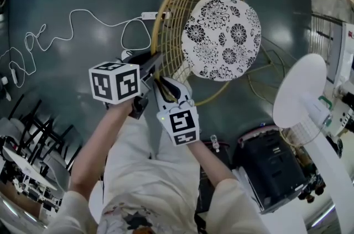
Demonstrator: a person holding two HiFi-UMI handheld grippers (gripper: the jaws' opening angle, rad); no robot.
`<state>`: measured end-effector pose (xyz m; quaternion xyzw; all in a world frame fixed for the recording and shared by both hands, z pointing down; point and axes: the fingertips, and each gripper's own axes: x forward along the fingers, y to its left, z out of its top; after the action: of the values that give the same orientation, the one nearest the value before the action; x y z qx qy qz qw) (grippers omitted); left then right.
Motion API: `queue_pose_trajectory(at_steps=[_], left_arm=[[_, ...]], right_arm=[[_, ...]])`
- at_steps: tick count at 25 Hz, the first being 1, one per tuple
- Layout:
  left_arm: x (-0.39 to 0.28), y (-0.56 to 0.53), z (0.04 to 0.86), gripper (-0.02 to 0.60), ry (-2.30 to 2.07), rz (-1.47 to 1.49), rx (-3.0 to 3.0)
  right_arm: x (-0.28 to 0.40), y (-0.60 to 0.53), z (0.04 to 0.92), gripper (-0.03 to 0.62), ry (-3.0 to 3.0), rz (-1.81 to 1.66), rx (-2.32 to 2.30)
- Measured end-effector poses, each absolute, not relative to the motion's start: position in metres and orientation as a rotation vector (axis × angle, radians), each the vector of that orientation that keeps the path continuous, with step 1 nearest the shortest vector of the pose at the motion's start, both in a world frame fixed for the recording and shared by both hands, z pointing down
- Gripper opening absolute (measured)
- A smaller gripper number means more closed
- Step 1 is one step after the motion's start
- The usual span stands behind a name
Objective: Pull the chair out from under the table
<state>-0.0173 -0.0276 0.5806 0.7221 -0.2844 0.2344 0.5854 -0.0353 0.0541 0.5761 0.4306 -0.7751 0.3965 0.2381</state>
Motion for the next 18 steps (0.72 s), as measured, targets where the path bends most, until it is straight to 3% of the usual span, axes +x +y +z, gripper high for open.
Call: queue_pose_trajectory(at_steps=[18], left_arm=[[-0.0080, -0.0362, 0.5715, 0.069, -0.724, 0.554, 1.693]], right_arm=[[-0.0263, 0.0465, 0.5675, 0.055, -2.182, 1.117, 1.112]])
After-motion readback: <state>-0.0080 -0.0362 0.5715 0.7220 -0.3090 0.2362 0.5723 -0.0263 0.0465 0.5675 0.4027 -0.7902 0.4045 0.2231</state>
